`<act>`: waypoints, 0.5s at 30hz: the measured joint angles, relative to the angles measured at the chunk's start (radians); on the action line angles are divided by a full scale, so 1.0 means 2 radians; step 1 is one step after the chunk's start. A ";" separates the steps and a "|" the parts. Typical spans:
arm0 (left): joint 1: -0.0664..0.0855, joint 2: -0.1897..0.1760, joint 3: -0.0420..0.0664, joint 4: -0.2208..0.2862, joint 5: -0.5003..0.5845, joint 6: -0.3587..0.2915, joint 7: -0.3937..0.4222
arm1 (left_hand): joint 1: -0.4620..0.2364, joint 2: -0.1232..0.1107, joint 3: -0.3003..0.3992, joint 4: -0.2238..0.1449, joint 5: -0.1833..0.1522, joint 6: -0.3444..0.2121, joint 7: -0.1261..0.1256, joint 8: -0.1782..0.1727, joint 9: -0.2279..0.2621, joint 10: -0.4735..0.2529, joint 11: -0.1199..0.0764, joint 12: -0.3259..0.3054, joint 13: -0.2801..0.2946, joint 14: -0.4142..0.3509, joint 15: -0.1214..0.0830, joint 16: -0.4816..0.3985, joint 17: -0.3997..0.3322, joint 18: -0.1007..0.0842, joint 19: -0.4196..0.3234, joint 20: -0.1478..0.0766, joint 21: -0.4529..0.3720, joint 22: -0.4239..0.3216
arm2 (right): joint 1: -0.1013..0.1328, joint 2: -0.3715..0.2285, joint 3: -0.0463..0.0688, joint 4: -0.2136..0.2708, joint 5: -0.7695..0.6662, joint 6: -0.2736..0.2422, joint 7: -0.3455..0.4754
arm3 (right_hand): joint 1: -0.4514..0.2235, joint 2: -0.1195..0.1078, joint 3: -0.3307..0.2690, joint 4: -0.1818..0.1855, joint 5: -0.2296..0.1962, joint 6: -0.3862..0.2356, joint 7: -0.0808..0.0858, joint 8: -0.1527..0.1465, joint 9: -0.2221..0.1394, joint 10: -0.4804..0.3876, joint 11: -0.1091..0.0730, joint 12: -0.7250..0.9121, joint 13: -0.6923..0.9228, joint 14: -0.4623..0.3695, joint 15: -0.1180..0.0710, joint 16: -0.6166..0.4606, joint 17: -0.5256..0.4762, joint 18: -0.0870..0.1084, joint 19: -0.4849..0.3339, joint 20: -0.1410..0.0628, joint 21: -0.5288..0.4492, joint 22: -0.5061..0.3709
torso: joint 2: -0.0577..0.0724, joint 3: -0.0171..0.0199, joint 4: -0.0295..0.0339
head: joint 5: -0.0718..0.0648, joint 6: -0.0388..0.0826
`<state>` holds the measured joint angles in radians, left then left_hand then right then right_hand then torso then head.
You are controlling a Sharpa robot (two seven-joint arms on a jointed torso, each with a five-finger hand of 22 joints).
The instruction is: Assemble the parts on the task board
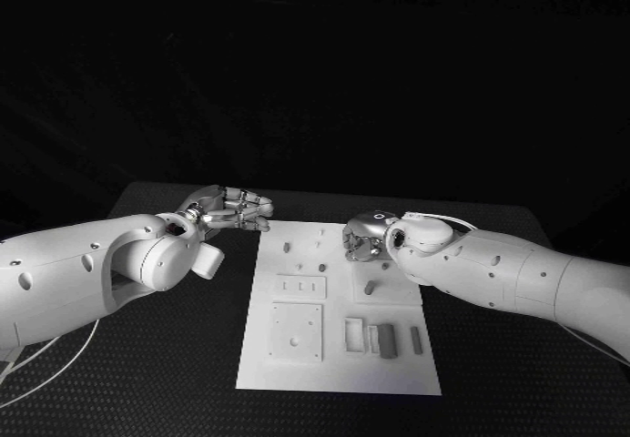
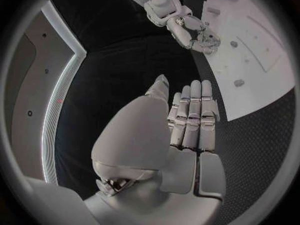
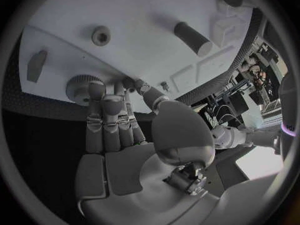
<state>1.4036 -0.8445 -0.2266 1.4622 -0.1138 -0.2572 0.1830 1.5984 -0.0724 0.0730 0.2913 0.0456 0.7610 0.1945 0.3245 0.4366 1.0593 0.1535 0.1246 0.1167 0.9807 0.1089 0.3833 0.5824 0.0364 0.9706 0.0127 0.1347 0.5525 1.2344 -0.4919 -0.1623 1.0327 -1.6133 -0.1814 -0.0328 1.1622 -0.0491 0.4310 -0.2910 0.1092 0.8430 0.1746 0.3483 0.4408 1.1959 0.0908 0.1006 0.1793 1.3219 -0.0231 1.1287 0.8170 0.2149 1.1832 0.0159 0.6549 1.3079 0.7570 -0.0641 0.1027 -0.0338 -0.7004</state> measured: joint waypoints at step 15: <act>0.001 -0.002 0.000 0.002 0.003 0.000 -0.003 | -0.004 0.000 0.000 0.000 0.000 0.000 0.000 -0.002 -0.001 0.000 0.000 -0.002 0.000 0.000 0.000 0.000 0.001 0.000 0.000 0.000 0.000 0.000 | 0.003 0.000 0.004 0.003 -0.010 -0.011 -0.004 | -0.003 0.002 0.004 -0.001 0.000 0.006 -0.002 -0.002 0.002 0.009 -0.002 -0.003 0.076 0.002 0.002 0.008 -0.001 -0.001 0.001 -0.006 0.006 0.000 | 0.012 0.0012 0.0012 | -0.003 0.013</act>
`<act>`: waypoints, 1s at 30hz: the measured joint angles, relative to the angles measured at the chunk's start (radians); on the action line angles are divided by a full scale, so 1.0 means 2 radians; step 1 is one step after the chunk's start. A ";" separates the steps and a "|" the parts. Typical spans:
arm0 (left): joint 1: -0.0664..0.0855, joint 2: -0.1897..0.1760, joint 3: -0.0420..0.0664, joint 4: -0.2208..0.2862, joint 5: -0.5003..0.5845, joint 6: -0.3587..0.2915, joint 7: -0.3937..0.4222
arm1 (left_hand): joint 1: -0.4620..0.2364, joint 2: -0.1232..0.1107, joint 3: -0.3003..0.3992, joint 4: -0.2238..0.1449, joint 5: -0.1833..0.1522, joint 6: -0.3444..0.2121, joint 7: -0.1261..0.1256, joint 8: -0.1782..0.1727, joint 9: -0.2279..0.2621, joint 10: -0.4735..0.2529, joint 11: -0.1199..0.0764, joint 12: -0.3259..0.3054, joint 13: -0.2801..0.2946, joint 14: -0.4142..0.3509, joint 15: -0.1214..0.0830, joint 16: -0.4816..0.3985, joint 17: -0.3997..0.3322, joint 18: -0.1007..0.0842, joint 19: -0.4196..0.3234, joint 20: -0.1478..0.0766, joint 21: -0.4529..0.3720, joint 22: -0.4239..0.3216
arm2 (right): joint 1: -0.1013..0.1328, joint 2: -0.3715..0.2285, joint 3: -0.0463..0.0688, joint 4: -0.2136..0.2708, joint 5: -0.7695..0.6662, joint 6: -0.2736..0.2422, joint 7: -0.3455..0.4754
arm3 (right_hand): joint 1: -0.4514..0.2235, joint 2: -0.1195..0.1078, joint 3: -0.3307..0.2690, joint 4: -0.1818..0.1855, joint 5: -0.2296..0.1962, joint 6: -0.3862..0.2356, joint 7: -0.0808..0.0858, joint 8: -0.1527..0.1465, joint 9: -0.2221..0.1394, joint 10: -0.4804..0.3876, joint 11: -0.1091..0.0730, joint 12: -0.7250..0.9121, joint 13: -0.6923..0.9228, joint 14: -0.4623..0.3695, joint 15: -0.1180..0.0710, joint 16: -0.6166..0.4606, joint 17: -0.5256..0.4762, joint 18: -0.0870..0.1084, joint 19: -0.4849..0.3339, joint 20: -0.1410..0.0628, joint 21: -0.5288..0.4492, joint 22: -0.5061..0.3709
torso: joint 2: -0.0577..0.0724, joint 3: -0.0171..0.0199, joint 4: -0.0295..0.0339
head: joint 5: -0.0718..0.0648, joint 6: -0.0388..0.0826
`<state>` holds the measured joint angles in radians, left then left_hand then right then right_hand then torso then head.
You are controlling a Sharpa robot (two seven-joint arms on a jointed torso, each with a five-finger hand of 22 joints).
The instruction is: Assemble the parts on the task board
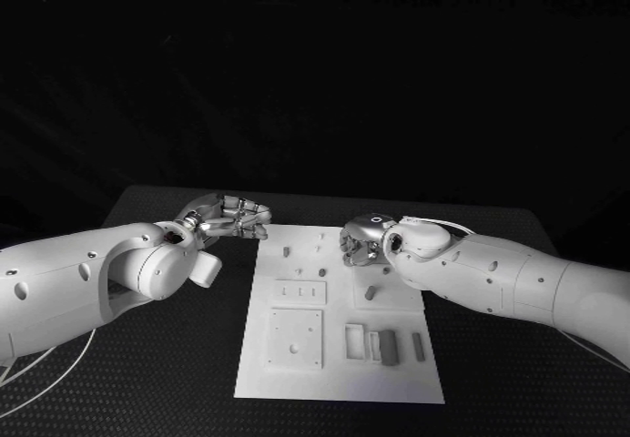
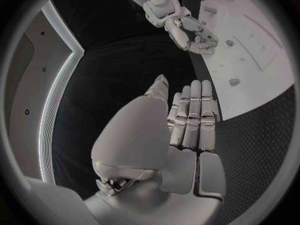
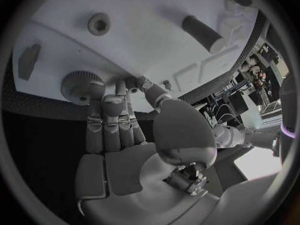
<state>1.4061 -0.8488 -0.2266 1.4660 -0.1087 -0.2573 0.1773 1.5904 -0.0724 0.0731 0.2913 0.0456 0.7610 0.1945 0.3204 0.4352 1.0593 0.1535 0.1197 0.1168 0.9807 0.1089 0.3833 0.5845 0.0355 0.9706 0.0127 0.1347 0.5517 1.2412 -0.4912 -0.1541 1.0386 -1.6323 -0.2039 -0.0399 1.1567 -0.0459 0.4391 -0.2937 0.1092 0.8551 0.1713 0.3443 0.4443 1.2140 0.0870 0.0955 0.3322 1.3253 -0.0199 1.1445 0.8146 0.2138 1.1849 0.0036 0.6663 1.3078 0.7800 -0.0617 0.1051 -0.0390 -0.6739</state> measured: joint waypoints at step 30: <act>0.002 -0.002 0.000 0.000 0.000 0.000 -0.004 | 0.000 0.000 0.000 0.000 0.000 0.000 0.000 0.000 -0.001 0.002 0.002 -0.002 0.000 0.000 0.000 -0.002 0.001 -0.003 0.000 0.000 -0.002 -0.001 | -0.004 0.002 0.003 0.006 -0.029 -0.064 -0.012 | 0.014 -0.010 0.085 0.000 0.002 0.031 -0.011 0.005 0.015 0.028 -0.011 0.005 0.083 -0.005 -0.009 0.035 -0.013 -0.008 -0.002 -0.003 0.033 0.000 | 0.014 0.0019 0.0018 | -0.002 0.014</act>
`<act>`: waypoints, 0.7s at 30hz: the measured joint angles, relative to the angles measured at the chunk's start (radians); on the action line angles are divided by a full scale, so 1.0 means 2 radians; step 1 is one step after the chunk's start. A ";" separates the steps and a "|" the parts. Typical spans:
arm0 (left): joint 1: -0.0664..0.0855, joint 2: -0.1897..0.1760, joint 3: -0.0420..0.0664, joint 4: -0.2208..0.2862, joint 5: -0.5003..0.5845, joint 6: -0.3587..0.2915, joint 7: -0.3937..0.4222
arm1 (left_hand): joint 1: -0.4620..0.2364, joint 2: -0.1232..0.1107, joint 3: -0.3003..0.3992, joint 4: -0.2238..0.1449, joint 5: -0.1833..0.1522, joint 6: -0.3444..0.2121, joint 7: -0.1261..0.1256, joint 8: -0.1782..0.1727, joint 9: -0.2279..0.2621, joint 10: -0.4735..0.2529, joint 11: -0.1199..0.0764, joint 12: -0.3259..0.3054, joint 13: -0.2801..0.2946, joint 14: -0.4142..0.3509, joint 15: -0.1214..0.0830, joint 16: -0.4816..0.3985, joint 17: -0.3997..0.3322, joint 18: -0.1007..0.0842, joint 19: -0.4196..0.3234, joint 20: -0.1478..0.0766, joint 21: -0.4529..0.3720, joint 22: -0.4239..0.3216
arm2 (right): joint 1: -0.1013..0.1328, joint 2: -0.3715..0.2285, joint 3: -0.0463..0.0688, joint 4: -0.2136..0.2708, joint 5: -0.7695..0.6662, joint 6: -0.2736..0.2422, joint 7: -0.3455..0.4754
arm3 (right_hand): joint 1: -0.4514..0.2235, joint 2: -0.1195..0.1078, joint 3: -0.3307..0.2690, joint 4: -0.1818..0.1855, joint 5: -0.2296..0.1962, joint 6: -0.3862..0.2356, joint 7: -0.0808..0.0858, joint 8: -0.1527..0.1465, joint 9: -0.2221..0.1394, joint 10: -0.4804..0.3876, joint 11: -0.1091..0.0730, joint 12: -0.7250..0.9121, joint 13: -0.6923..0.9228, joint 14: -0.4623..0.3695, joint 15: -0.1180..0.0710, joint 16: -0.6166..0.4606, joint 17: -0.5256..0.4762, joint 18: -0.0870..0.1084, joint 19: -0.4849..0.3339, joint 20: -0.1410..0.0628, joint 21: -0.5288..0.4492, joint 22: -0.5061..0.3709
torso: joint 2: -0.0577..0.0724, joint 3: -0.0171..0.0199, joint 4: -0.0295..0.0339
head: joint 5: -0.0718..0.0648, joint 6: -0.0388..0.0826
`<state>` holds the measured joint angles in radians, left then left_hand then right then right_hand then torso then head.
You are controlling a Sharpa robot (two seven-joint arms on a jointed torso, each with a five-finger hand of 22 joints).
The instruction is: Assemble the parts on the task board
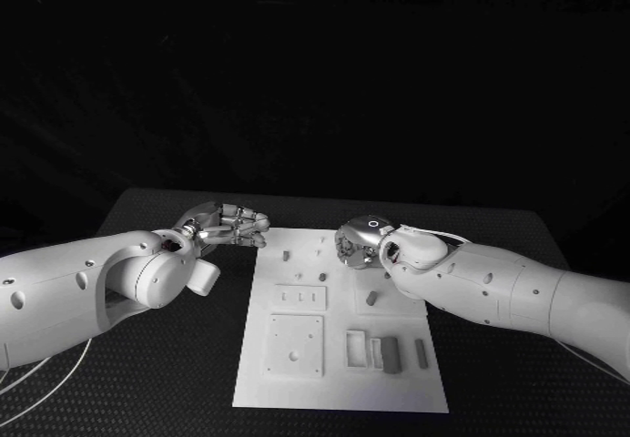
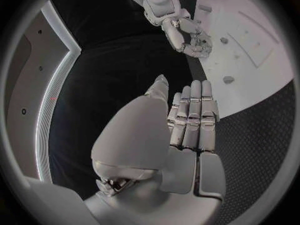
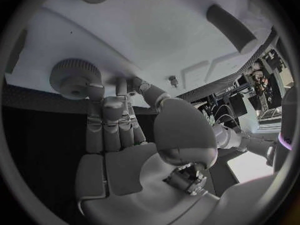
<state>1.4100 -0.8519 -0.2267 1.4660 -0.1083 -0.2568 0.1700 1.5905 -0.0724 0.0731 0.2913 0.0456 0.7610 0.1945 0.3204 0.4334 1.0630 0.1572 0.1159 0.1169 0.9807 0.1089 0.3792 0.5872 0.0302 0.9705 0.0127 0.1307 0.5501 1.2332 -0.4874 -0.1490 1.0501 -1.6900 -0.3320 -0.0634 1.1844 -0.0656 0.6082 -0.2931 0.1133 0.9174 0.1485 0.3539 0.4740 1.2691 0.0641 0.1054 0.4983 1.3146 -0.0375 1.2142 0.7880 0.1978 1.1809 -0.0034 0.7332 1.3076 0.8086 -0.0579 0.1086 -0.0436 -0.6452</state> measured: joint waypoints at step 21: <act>0.000 0.000 0.000 -0.003 0.000 0.000 -0.001 | -0.002 -0.002 0.000 0.000 0.000 0.000 0.000 0.000 0.000 0.000 0.000 0.000 0.000 0.000 0.000 -0.002 0.001 0.000 0.000 0.000 0.000 0.000 | -0.011 0.010 0.020 0.003 -0.020 -0.039 -0.044 | -0.001 0.003 0.008 0.001 -0.001 0.008 -0.005 -0.001 0.000 0.007 -0.004 0.001 -0.128 -0.002 -0.005 0.014 -0.002 0.000 0.002 -0.002 0.012 0.000 | 0.004 0.0003 0.0008 | 0.000 0.011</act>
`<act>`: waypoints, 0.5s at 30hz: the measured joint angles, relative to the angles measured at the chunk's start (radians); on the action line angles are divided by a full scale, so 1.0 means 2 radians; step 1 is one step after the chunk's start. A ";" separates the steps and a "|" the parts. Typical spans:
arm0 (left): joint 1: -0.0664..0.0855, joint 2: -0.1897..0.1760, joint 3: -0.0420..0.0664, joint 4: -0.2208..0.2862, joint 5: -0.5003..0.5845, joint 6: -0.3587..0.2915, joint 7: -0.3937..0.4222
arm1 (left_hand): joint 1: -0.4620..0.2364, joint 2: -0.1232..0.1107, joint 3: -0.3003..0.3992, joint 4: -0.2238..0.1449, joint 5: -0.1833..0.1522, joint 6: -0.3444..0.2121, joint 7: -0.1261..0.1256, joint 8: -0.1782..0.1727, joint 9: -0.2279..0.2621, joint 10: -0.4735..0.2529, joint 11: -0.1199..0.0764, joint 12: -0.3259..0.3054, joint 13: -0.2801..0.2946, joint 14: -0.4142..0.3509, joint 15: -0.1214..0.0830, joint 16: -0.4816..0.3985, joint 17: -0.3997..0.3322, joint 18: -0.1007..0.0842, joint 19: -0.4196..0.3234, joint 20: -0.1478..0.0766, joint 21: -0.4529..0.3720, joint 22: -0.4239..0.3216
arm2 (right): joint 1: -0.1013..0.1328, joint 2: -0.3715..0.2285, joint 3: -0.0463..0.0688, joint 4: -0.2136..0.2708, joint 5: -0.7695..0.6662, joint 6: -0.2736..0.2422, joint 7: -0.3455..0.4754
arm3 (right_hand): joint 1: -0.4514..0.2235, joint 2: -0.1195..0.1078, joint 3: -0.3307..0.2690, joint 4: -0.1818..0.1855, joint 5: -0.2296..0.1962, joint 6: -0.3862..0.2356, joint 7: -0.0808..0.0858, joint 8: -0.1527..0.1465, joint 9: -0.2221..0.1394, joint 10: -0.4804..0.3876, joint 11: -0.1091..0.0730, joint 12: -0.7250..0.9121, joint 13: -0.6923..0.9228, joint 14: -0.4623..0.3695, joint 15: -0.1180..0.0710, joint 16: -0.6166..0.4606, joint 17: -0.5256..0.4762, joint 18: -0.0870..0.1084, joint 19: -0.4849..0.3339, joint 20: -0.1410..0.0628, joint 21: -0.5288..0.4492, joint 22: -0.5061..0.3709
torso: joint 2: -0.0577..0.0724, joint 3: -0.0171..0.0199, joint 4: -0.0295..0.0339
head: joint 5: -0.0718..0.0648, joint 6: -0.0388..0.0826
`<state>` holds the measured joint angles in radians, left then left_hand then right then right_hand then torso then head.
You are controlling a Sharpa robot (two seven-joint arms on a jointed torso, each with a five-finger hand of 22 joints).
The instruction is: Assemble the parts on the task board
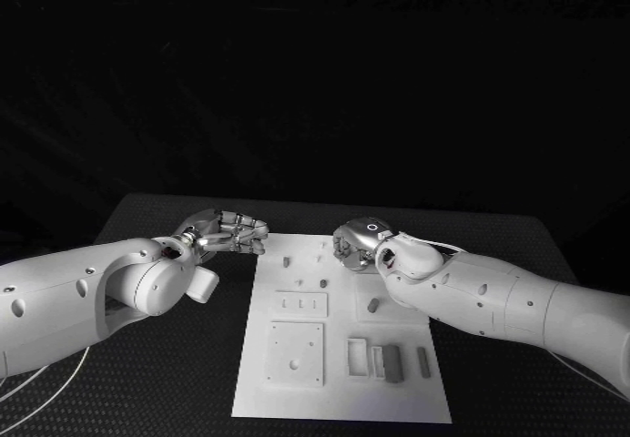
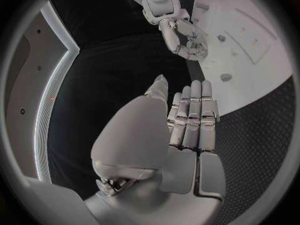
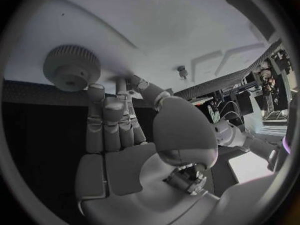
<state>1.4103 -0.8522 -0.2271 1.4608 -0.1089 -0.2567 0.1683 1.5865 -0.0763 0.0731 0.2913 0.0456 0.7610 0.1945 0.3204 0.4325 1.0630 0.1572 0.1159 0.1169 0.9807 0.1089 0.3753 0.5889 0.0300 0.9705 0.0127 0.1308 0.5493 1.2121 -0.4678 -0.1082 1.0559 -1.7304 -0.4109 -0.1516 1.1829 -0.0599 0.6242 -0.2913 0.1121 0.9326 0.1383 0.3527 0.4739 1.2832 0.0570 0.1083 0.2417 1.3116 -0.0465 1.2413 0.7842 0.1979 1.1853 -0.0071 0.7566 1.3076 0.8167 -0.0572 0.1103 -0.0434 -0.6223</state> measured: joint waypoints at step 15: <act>0.001 0.000 0.000 0.000 0.000 0.000 0.000 | 0.000 0.000 0.000 0.000 0.000 0.000 0.000 0.000 0.000 0.000 0.000 -0.002 0.000 0.000 0.000 0.000 0.000 0.000 0.000 0.000 0.000 0.000 | 0.000 0.012 0.000 0.008 -0.022 -0.031 -0.022 | -0.003 -0.003 0.001 -0.001 0.000 0.002 0.001 0.000 0.013 0.000 0.000 -0.001 0.004 0.000 0.000 0.003 -0.001 0.000 0.002 -0.002 0.002 0.000 | 0.002 0.0004 -0.0001 | -0.001 0.005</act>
<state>1.4122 -0.8521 -0.2269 1.4609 -0.1091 -0.2568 0.1679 1.5866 -0.0763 0.0731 0.2913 0.0456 0.7610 0.1945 0.3204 0.4317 1.0630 0.1572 0.1118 0.1169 0.9807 0.1089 0.3754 0.5898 0.0298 0.9705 0.0127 0.1308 0.5494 1.2119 -0.4440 -0.1075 1.0726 -1.7741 -0.4723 -0.1952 1.1767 -0.0662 0.6269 -0.2939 0.1121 0.9367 0.1396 0.3525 0.4998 1.2832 0.0570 0.1064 0.2495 1.3109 -0.0473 1.2464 0.7822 0.1980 1.1888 -0.0104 0.7609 1.3076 0.8207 -0.0564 0.1101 -0.0450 -0.6131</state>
